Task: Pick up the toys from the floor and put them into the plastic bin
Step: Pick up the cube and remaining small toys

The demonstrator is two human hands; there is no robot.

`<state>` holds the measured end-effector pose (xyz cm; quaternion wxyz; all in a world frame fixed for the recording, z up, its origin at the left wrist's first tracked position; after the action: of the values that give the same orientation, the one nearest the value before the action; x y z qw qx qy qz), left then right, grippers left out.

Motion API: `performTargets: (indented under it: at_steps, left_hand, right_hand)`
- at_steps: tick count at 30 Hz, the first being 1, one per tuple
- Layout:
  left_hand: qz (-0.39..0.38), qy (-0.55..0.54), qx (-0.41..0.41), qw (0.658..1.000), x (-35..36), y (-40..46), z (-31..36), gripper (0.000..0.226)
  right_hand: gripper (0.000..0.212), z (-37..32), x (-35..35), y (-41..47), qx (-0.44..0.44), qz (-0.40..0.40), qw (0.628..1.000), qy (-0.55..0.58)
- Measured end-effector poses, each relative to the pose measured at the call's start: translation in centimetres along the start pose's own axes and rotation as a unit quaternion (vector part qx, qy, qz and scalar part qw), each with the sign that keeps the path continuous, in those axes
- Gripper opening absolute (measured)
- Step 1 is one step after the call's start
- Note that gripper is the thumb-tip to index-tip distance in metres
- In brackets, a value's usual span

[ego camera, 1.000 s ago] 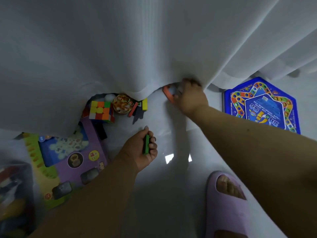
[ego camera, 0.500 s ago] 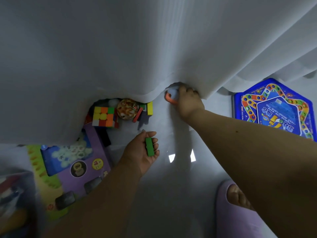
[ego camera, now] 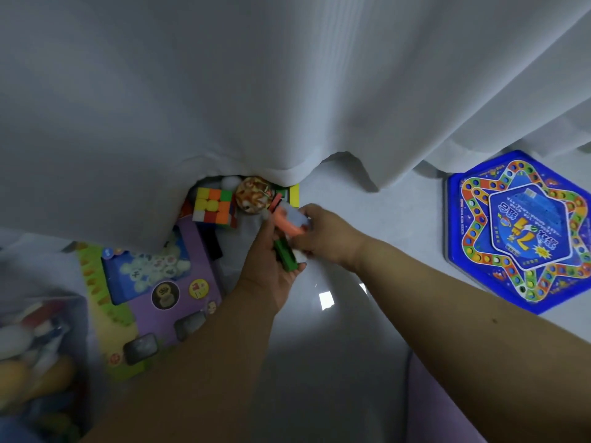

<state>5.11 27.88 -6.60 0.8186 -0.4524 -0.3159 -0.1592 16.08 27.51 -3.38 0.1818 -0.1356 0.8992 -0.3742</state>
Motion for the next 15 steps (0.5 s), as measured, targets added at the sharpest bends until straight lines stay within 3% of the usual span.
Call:
performTargets:
  at_steps: [2, 4, 7, 10, 15]
  left_hand:
    - [0.001, -0.026, 0.023, 0.999, 0.1, -0.3, 0.1, 0.028]
    - [0.041, -0.038, 0.026, 0.998, 0.0, -0.6, 0.0, 0.010]
    - [0.102, -0.050, 0.020, 0.993, -0.9, -0.9, 0.5, 0.025]
    - [0.104, -0.032, -0.012, 0.994, -2.0, -1.2, 1.1, 0.029]
    - [0.103, 0.027, -0.019, 0.994, -2.8, -1.6, 1.9, 0.016]
  right_hand:
    - [0.031, -0.6, 1.0, -0.4, -0.029, -0.026, 0.998, -0.041]
    - [0.024, -1.0, 1.5, -0.8, -0.056, -0.060, 0.997, 0.003]
    - [0.024, -1.8, 1.2, -1.3, -0.081, -0.027, 0.994, 0.070]
    - [0.030, -1.3, -0.2, 0.2, -0.076, 0.109, 0.990, -0.042]
    - [0.054, -1.2, -2.0, 4.7, -0.052, 0.130, 0.956, -0.257]
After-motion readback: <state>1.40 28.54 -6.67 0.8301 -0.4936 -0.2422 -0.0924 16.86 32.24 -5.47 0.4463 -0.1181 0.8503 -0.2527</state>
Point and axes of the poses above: each hand's wrist, its own y-axis towards the middle knuckle, its own x-axis out of the palm, z = x × y, the point moved 2 cm from there along y, towards the middle knuckle, and after that the axes turned 11 degrees about -z, right-handed, at the moved point
